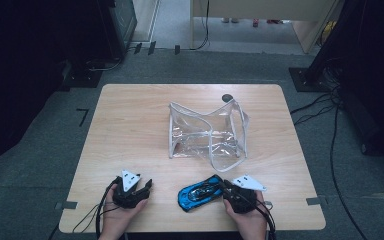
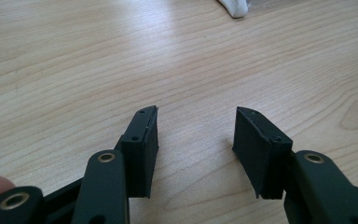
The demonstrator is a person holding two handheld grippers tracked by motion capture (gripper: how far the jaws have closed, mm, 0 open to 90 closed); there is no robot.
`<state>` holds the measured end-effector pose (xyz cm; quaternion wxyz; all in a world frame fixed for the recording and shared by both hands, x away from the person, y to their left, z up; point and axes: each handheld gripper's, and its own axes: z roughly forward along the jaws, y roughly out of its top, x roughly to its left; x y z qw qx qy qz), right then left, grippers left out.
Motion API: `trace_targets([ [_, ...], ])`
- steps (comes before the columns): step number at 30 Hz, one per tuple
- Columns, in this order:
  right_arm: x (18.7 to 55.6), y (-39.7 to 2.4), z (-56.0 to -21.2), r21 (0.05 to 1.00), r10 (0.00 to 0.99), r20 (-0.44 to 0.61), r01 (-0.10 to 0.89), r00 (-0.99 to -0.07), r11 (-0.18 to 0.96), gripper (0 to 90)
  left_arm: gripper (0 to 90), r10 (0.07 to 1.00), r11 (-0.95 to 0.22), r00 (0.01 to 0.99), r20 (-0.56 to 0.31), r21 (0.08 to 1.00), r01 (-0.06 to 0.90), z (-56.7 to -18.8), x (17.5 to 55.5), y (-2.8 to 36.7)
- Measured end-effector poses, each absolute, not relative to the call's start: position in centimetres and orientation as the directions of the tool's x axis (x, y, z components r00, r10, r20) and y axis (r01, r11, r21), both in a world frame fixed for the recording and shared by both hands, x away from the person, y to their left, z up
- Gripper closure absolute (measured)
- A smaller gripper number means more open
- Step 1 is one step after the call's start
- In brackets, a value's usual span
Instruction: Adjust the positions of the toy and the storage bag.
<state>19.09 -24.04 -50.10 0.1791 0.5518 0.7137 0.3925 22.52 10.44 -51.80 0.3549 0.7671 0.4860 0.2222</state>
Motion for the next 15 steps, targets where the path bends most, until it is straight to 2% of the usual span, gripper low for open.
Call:
trace_targets([
  [15,20.1,-28.2,-50.0,0.74,0.944,0.195,0.671,-0.265,0.036,78.2,50.0,0.903,-0.275,0.429,-0.005,0.761,0.588,-51.8,22.5,10.4],
])
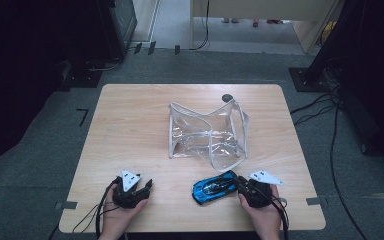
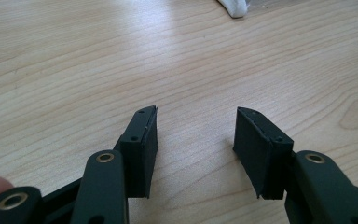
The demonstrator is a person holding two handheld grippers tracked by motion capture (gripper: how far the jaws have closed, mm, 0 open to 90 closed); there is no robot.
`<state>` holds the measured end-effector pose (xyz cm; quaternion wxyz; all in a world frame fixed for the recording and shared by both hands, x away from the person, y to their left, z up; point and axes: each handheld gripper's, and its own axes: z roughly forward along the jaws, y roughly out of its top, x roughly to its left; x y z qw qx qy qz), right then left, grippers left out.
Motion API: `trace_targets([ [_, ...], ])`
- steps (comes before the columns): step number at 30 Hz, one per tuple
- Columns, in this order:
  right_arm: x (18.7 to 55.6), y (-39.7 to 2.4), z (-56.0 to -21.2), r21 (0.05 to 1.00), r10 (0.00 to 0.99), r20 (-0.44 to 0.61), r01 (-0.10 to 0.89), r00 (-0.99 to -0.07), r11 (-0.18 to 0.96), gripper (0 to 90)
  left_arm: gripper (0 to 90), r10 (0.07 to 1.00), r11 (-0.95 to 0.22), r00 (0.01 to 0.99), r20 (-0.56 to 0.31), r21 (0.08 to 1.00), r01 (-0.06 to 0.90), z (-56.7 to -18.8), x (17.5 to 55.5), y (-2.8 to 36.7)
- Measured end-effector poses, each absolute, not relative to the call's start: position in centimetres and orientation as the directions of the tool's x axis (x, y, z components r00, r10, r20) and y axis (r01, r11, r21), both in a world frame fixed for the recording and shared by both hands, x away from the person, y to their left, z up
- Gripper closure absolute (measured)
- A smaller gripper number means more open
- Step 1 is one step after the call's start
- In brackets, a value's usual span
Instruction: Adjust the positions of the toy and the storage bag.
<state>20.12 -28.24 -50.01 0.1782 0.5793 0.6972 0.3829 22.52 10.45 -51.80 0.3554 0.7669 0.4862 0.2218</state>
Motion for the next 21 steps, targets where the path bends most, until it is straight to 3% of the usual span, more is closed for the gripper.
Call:
trace_targets([
  [6,20.1,-28.2,-50.0,0.741,0.95,0.155,0.667,-0.27,0.069,78.4,50.0,0.903,-0.275,0.429,-0.006,0.761,0.588,-51.8,22.5,10.5],
  [11,20.2,-28.5,-49.9,0.734,0.943,0.191,0.678,-0.274,0.048,78.7,50.0,0.903,-0.274,0.429,-0.006,0.761,0.588,-51.8,22.5,10.5],
  [17,20.0,-28.3,-49.7,0.748,0.952,0.137,0.658,-0.274,0.082,79.1,49.9,0.903,-0.275,0.429,-0.006,0.76,0.588,-51.8,22.5,10.5],
  [21,20.1,-29.4,-49.6,0.745,0.95,0.183,0.667,-0.253,0.033,79.5,49.9,0.903,-0.275,0.43,-0.006,0.76,0.588,-51.8,22.5,10.5],
])
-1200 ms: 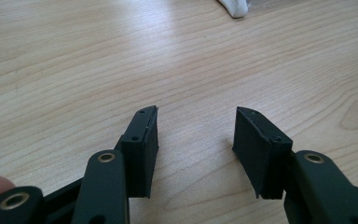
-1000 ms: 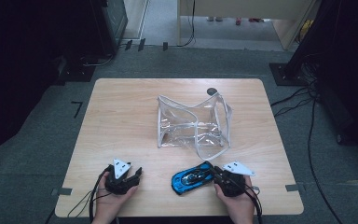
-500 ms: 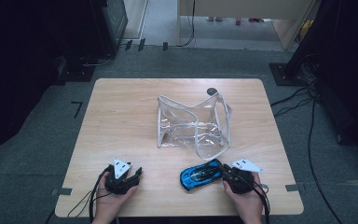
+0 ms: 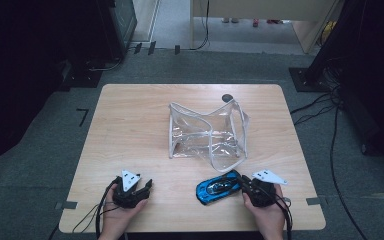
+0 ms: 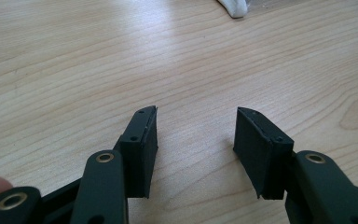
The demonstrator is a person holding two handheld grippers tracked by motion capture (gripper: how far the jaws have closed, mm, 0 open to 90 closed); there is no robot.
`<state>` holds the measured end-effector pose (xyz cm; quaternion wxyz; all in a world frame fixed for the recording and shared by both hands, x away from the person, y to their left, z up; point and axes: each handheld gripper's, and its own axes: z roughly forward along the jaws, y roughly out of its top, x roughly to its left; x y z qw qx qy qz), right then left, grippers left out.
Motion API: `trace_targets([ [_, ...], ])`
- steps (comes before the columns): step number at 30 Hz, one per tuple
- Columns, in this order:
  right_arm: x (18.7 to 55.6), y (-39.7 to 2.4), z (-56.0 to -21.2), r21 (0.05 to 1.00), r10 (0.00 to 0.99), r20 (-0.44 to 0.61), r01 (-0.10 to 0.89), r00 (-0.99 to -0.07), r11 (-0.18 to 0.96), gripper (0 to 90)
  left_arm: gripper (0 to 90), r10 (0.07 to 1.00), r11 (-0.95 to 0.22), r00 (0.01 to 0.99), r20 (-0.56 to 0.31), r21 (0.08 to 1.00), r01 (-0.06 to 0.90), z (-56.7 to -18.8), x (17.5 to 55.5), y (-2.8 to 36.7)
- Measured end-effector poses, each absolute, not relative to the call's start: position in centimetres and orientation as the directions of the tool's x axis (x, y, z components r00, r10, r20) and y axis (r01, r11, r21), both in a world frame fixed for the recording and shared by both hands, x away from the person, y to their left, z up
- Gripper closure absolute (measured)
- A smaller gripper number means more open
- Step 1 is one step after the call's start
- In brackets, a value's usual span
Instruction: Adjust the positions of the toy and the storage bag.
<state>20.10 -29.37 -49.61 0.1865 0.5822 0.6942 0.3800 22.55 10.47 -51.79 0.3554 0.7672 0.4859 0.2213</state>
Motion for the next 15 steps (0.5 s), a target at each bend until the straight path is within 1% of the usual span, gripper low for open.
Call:
trace_targets([
  [6,20.0,-31.4,-48.8,0.762,0.956,0.2,0.647,-0.216,-0.013,80.4,49.8,0.903,-0.276,0.43,-0.005,0.76,0.588,-51.8,22.6,10.5],
  [15,20.7,-34.8,-48.8,0.76,0.965,0.209,0.647,-0.16,-0.057,80.7,49.8,0.903,-0.276,0.429,-0.004,0.761,0.588,-51.8,22.6,10.4],
])
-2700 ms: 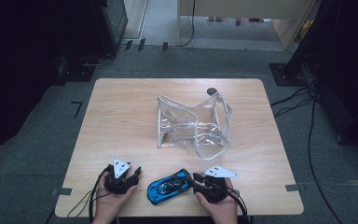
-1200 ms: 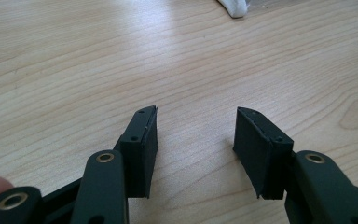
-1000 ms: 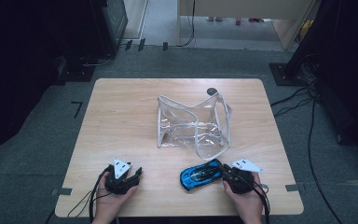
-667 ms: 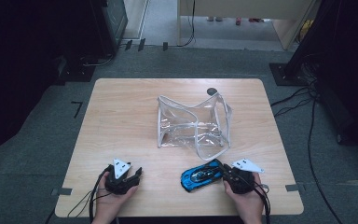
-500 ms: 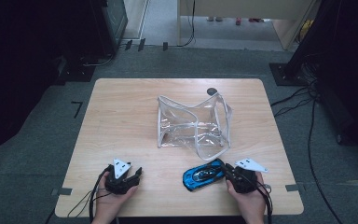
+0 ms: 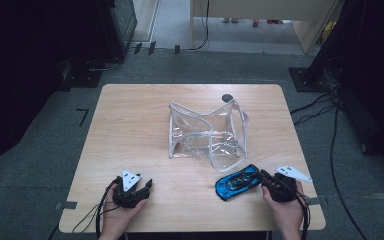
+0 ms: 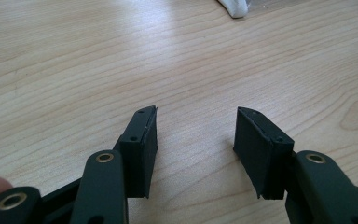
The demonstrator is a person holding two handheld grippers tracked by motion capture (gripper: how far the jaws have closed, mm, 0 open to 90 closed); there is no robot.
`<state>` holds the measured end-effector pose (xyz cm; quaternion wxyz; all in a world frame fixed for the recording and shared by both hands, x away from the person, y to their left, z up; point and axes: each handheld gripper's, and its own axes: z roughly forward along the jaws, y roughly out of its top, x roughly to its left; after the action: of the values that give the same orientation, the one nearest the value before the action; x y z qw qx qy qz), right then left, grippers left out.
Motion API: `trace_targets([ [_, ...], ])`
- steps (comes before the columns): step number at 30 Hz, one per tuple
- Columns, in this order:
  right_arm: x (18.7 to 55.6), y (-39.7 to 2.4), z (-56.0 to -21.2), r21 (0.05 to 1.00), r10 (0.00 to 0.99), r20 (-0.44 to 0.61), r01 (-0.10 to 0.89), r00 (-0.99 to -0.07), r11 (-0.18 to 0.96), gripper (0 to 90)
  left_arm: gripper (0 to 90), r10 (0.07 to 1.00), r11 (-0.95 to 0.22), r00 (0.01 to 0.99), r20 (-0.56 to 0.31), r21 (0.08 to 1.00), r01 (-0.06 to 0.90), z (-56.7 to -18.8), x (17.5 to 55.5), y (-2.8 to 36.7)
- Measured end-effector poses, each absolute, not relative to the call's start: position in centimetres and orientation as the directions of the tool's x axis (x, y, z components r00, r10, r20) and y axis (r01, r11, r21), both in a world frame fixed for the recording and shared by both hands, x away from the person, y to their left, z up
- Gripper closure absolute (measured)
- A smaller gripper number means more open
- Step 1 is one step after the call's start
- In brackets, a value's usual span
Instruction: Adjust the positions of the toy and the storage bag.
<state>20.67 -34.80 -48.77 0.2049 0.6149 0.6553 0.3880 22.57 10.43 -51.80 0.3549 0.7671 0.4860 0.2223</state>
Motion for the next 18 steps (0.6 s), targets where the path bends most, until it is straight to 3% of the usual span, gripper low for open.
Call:
trace_targets([
  [18,24.6,-42.9,-49.2,0.777,0.98,0.192,0.617,-0.044,-0.124,80.3,49.9,0.908,-0.267,0.418,-0.006,0.761,0.591,-51.8,22.7,10.3],
])
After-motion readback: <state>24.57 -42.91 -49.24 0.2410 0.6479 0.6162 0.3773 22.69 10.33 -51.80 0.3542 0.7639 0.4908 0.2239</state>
